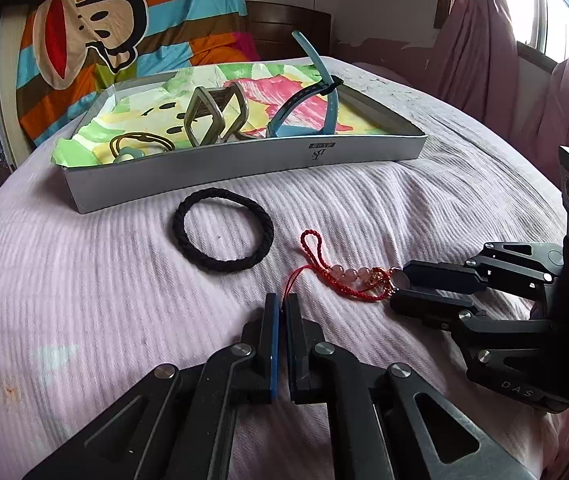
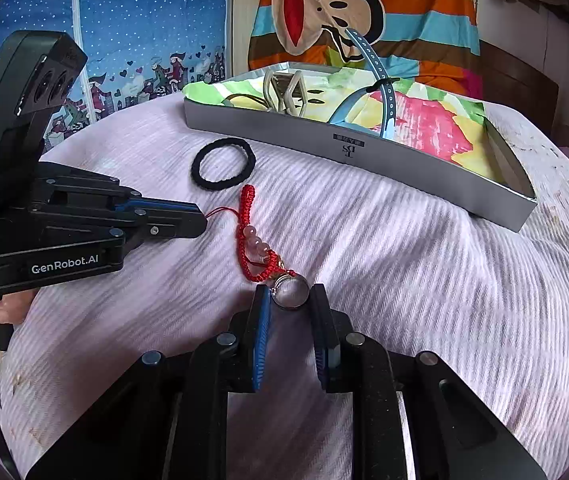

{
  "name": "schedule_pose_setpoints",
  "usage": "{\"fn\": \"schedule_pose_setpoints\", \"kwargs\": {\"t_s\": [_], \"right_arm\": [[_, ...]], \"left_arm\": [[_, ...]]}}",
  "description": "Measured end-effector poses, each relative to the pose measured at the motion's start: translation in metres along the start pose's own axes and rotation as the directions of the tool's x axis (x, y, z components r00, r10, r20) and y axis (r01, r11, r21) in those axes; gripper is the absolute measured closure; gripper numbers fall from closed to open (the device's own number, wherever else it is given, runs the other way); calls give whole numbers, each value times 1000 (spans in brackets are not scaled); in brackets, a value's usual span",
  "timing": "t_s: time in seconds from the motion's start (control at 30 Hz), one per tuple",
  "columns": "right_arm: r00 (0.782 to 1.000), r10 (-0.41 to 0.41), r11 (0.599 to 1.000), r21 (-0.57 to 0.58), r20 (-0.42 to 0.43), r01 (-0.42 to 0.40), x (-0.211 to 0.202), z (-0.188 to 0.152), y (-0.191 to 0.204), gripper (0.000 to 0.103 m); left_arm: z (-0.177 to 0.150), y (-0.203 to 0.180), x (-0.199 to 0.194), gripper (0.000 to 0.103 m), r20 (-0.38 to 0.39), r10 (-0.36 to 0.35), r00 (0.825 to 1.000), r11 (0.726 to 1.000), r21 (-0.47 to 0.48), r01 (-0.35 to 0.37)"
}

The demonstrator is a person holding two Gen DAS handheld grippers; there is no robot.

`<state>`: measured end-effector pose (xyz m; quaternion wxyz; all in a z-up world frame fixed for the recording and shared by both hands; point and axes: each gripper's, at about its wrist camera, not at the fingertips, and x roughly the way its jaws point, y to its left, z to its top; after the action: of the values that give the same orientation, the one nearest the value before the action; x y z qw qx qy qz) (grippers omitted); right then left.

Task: Organize jewelry

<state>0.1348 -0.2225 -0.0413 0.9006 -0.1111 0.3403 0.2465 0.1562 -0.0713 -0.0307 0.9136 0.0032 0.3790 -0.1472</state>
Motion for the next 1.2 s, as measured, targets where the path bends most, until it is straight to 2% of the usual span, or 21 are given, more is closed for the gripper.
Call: {"fn": "schedule_pose_setpoints", "kwargs": {"t_s": [0.2, 0.53, 0.7, 1.2], "right_arm": [[999, -12, 1000, -6, 31, 12, -7, -1, 1, 85], [998, -20, 999, 27, 67, 18, -14, -1, -7, 85], [997, -21, 999, 27, 73, 19, -15, -1, -8, 85], [987, -9, 999, 54, 161, 1, -25, 20, -12, 85]], "left_arm": [[0, -1, -15, 100, 60, 10, 998, 1000, 10, -10], [1, 13, -31, 100, 122, 32, 992, 998, -53, -25], [5, 13, -41, 100, 156, 40, 987, 998, -47, -33], [46, 13, -71, 100, 261, 63, 963, 998, -34, -56]]}}
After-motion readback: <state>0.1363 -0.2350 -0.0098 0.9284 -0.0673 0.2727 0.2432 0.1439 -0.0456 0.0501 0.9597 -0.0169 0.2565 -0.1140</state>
